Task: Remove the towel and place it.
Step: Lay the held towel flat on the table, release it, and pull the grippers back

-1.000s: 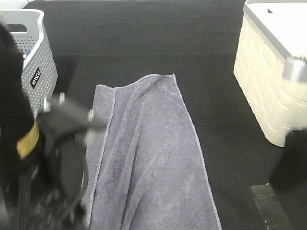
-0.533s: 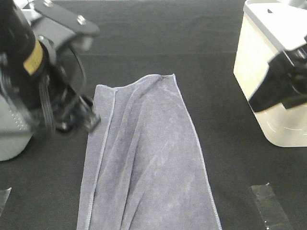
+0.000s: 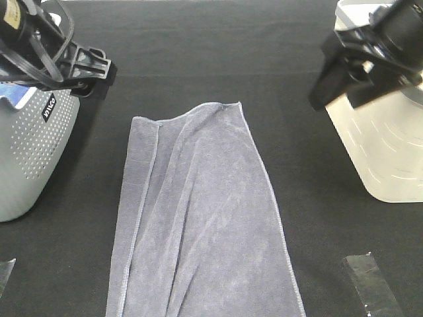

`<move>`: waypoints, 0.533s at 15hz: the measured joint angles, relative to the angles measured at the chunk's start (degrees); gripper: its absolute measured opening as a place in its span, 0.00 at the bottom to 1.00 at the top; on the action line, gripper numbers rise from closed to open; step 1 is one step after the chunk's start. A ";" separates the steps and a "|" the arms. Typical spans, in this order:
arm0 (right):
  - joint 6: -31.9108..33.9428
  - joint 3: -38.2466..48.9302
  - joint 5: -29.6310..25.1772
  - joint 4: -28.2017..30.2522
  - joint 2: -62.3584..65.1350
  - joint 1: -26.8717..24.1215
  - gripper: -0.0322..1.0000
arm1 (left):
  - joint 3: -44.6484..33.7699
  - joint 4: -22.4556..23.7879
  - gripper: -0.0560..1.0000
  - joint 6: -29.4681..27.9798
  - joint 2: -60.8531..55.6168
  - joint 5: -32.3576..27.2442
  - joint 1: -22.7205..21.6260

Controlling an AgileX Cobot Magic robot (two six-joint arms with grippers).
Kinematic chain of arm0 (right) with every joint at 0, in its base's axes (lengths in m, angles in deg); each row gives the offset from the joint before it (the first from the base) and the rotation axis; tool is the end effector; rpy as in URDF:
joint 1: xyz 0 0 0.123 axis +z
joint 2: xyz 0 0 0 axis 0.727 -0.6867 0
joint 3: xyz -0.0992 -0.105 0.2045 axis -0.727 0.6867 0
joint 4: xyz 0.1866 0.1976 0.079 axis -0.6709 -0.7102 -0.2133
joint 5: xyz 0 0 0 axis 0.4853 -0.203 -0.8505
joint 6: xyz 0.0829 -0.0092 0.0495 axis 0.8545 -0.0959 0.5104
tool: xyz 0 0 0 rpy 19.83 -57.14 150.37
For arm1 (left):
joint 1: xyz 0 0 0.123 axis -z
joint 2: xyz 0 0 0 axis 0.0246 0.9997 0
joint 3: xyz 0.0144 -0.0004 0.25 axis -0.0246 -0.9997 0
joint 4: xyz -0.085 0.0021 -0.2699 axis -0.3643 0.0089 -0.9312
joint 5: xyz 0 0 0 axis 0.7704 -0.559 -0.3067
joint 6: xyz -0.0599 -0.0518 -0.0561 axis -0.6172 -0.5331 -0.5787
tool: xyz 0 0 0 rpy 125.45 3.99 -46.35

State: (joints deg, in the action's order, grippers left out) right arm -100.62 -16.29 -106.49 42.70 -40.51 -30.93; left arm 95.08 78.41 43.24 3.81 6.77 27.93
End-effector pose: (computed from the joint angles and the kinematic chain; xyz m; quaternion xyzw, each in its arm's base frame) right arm 0.3236 0.1161 0.2477 -0.1915 0.9498 0.1438 0.2015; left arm 0.3242 -0.1600 0.2173 0.1112 0.9351 -0.0242 0.3357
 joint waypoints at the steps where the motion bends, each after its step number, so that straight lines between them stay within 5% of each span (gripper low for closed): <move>1: -0.11 -1.95 0.23 0.00 -1.95 0.00 0.63 | 0.29 0.00 0.77 0.00 1.55 0.97 -0.11; 8: -1.72 -16.16 1.60 -0.06 -13.64 0.00 0.63 | 18.22 1.55 0.76 3.90 21.83 -2.64 -0.11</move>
State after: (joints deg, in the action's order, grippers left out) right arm -102.34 -32.44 -104.88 42.64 -54.14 -30.93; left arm 113.30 79.96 47.13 25.64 4.13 27.81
